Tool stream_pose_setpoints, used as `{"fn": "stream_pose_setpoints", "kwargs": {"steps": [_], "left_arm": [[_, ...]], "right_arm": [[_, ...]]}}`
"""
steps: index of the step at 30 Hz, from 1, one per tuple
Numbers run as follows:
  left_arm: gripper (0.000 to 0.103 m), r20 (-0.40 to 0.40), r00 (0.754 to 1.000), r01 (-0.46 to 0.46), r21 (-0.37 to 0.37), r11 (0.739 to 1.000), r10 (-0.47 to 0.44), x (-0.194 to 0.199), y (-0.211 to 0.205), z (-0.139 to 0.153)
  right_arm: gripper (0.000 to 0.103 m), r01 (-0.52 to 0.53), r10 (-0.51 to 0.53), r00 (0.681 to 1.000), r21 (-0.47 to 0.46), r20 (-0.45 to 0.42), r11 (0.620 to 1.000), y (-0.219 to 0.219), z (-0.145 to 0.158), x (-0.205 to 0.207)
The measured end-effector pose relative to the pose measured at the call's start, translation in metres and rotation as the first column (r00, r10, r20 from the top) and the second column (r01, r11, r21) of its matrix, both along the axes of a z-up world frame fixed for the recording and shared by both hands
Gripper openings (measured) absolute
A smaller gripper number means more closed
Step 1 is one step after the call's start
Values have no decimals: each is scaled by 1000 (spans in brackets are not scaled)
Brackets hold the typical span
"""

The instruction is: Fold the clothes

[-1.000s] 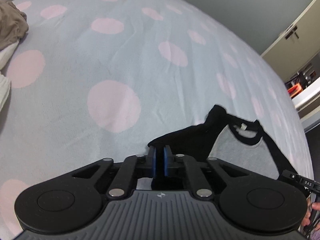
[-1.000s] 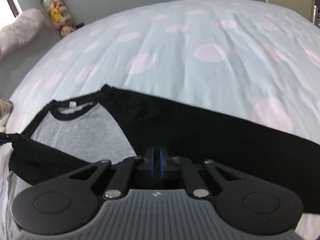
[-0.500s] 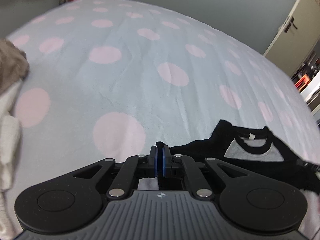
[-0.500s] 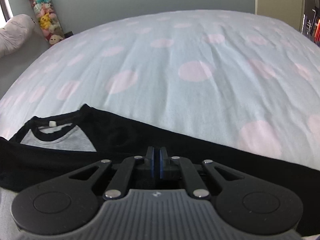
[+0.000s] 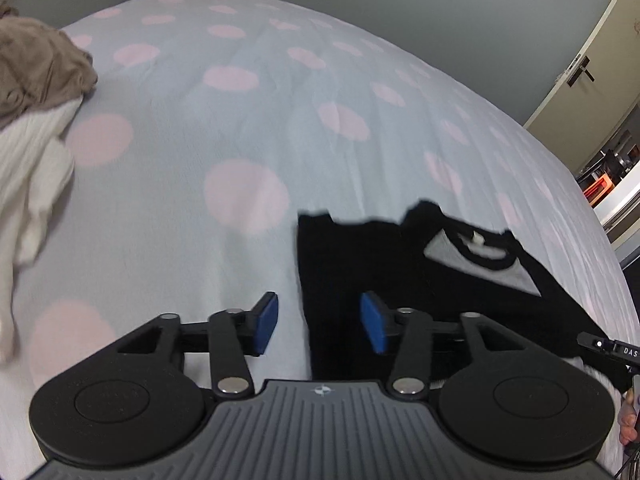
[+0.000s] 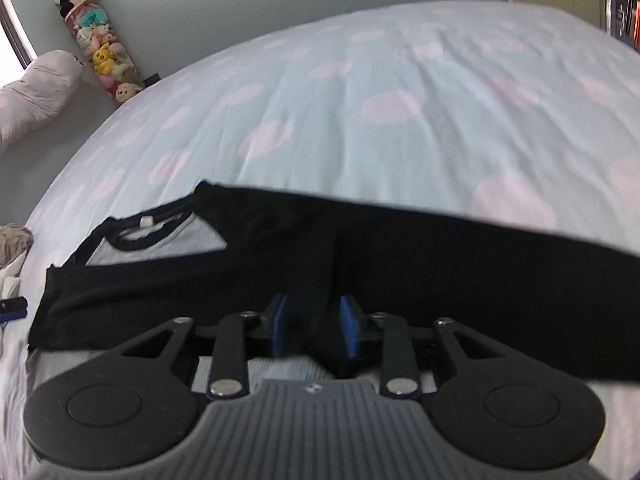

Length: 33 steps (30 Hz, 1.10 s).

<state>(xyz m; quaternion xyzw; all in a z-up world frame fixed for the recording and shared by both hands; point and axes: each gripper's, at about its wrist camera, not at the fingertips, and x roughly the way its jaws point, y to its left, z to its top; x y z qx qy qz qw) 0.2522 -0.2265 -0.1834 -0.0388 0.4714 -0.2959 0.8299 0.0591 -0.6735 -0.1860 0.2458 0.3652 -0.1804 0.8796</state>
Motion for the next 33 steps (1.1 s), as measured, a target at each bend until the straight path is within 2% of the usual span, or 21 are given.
{"fn": "stream_pose_setpoints", "kwargs": {"steps": [1, 2, 3, 4, 7, 9, 12, 16, 19, 24, 28, 33], "left_arm": [[44, -6, 1000, 0, 3, 1000, 0, -5, -1, -3], [43, -13, 1000, 1, 24, 1000, -1, -10, -3, -8], [38, -8, 1000, 0, 63, 998, 0, -13, -5, -12], [37, 14, 1000, -2, 86, 996, 1, -18, -6, -15], [37, 69, 997, -24, 120, 992, 16, -29, -4, -14], [38, 88, 995, -48, 137, 989, 36, -35, -3, -11], [40, 91, 992, -105, 150, 983, 92, -38, 1, -4], [40, 71, 987, -155, 128, 980, 147, -41, 3, 6], [40, 71, 984, -169, 89, 982, 163, -46, 4, 13], [40, 109, 982, -164, 84, 983, 155, -48, 2, 11], [40, 84, 982, -178, 117, 977, 169, -41, 4, -2], [40, 82, 982, -183, 131, 974, 173, -35, 3, -9]], "right_arm": [[33, -3, 3, 1000, 0, -3, 1000, 3, -2, 0], [28, -3, 3, 1000, 0, -9, 1000, 3, -3, -1], [17, 1, -1, 1000, 1, -16, 1000, 3, -4, -2], [15, 4, -4, 1000, 2, -24, 1000, 3, -5, -2], [16, 20, -20, 999, 0, -45, 1000, 2, -6, -7], [20, 45, -46, 997, -21, -56, 999, -1, 2, -17], [24, 58, -64, 995, -78, -79, 995, -11, 18, -39], [24, 142, -162, 976, -137, -148, 980, -49, 43, -74], [32, 238, -271, 935, -162, -229, 958, -93, 62, -97], [32, 391, -428, 826, -175, -367, 904, -165, 75, -131], [40, 466, -500, 751, -189, -432, 864, -196, 63, -146], [40, 525, -534, 703, -164, -469, 835, -217, 36, -153]]}}
